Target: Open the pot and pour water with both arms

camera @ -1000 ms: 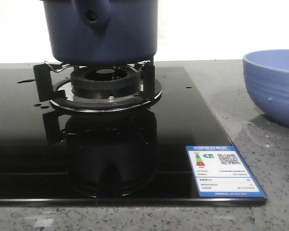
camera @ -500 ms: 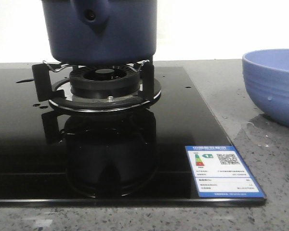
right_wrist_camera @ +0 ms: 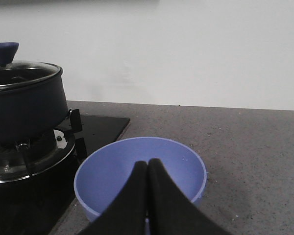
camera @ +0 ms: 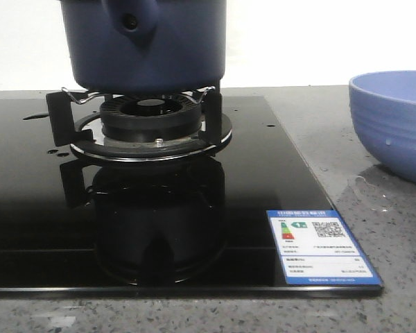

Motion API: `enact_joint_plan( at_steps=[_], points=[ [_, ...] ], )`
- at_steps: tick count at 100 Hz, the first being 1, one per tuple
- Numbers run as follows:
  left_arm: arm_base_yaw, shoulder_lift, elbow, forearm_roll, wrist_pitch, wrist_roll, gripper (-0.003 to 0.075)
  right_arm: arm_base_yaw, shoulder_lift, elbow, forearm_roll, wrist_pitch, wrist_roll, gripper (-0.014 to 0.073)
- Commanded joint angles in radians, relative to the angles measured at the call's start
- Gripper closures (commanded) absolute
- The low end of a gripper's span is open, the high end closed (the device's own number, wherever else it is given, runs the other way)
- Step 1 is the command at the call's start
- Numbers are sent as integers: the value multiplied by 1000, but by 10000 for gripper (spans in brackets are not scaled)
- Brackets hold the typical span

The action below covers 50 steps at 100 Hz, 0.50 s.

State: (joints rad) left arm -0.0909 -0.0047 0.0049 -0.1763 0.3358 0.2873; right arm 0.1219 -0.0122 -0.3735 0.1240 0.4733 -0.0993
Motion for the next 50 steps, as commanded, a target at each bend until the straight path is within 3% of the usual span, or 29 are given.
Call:
enact_joint_plan(
  at_steps=[1,15,23,50],
  points=[
    [2,-26,28,-16,-41,-9,741,1,-6,-16,-31,-67,-11,658],
    [2,-26,28,-16,-41,-9,741,-34,-6,43,-231,-77,64,658],
    [2,-26,28,-16,-41,-9,741,-89,-6,110,-245,-101,149,658],
    [2,-26,28,-16,-41,-9,741,-267,-9,351,-244,-274,155,658]
  ],
)
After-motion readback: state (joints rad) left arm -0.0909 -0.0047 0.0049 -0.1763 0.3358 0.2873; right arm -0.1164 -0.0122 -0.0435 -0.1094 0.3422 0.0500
